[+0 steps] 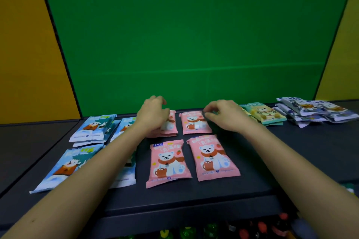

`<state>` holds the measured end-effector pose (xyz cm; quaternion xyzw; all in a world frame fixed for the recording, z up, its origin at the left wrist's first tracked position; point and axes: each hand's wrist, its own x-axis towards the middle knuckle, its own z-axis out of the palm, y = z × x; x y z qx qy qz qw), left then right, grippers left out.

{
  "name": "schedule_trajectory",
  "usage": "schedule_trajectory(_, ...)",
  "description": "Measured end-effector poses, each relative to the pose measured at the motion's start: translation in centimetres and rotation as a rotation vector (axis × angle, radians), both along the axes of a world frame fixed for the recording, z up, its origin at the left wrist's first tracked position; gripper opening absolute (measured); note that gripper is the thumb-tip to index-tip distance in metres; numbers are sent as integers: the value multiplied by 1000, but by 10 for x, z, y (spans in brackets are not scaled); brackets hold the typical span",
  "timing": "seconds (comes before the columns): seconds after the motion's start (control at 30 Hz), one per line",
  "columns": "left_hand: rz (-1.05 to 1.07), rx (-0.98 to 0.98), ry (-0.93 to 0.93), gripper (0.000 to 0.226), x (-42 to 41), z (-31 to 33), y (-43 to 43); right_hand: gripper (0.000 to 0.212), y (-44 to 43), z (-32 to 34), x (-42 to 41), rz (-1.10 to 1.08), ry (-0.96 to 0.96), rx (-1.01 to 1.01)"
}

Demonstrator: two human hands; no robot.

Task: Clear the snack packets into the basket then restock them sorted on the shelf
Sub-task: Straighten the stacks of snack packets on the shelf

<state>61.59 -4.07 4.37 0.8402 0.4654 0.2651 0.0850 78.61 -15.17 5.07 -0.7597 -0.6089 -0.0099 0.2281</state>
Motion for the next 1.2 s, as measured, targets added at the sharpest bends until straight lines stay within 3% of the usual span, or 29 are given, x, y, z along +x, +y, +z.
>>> schedule_trajectory(0.2, -100, -45, -49, 22, 43, 24, -35, 24, -35, 19, 85, -177, 85, 118)
schedule_trajectory(0.33, -112, -106, 97, 22, 90, 30, -48, 24, -53, 17, 148, -266, 142, 75)
schedule_trajectory(0.47, -56, -334, 114, 44, 140, 28, -54, 43, -48, 5, 184, -254, 39, -91)
schedule_trajectory(0.6, 66, -400, 128, 74, 177, 9, -59, 56, -37, -10, 197, -217, -47, -178)
schedule_trajectory(0.67, 114, -437, 91, 78, 186, 2, -57, 64, -32, -15, 198, -191, -63, -181)
schedule_trajectory(0.9, 131, -550, -74, 66, 194, 4, -54, 54, -27, -10, 198, -105, -37, -240)
schedule_trajectory(1.1, 168, -561, -161, 71, 197, 3, -51, 48, -20, -5, 201, -85, 51, -317)
schedule_trajectory(1.2, 103, -595, -241, 37, 198, 4, -50, 56, -16, -5, 200, -85, 44, -334)
